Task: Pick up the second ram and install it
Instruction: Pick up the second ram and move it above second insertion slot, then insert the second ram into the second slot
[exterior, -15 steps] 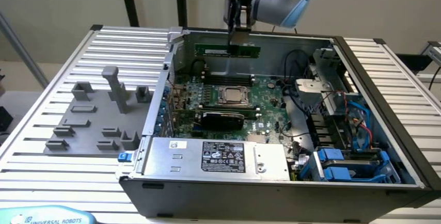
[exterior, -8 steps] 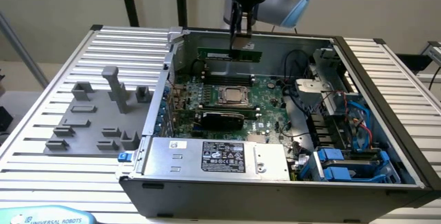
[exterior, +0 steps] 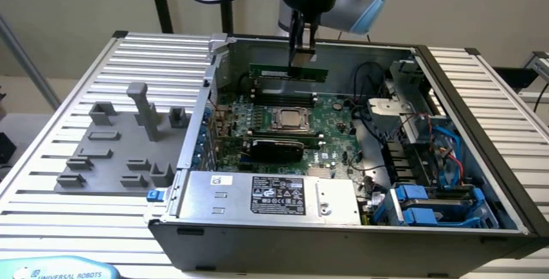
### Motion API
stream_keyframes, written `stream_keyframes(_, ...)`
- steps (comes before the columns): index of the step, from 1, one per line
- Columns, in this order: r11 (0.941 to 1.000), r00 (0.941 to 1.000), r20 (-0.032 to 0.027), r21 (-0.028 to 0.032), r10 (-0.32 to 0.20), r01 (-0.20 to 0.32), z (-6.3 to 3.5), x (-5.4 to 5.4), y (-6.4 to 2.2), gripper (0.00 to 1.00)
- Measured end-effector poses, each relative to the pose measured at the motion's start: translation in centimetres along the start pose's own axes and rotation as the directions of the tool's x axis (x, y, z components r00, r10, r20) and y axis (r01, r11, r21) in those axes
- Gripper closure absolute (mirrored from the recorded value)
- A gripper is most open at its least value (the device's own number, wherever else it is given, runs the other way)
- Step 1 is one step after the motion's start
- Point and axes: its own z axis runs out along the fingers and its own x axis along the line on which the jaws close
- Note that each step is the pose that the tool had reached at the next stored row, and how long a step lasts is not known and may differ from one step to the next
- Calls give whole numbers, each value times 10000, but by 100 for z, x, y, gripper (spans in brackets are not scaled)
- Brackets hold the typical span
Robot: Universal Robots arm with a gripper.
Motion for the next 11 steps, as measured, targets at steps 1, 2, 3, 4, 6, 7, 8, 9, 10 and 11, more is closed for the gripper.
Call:
stream_keyframes(1, 10000, 10000, -1, -1, -1, 1, 1, 0, -1, 86)
stream_keyframes(2, 10000, 10000, -1, 0, 0, 0, 1, 0, -1, 86)
stream_keyframes(3, 10000, 10000, -1, 0, -1, 1, 1, 0, -1, 86)
stream_keyframes(4, 10000, 10000, 0, 0, -1, 1, 1, 0, -1, 86)
stream_keyframes(6, 10000, 10000, -1, 0, -1, 1, 1, 0, -1, 86)
stream_keyframes(7, 10000, 10000, 0, 0, -1, 1, 1, 0, -1, 86)
stream_keyframes(8, 10000, 10000, 0, 0, -1, 1, 1, 0, -1, 86)
stream_keyframes(9, 10000, 10000, 0, 0, -1, 1, 1, 0, -2, 86)
stream_keyframes(10, 10000, 10000, 0, 0, -1, 1, 1, 0, -2, 86)
stream_keyframes(11, 10000, 10000, 0, 0, -1, 1, 1, 0, -1, 86)
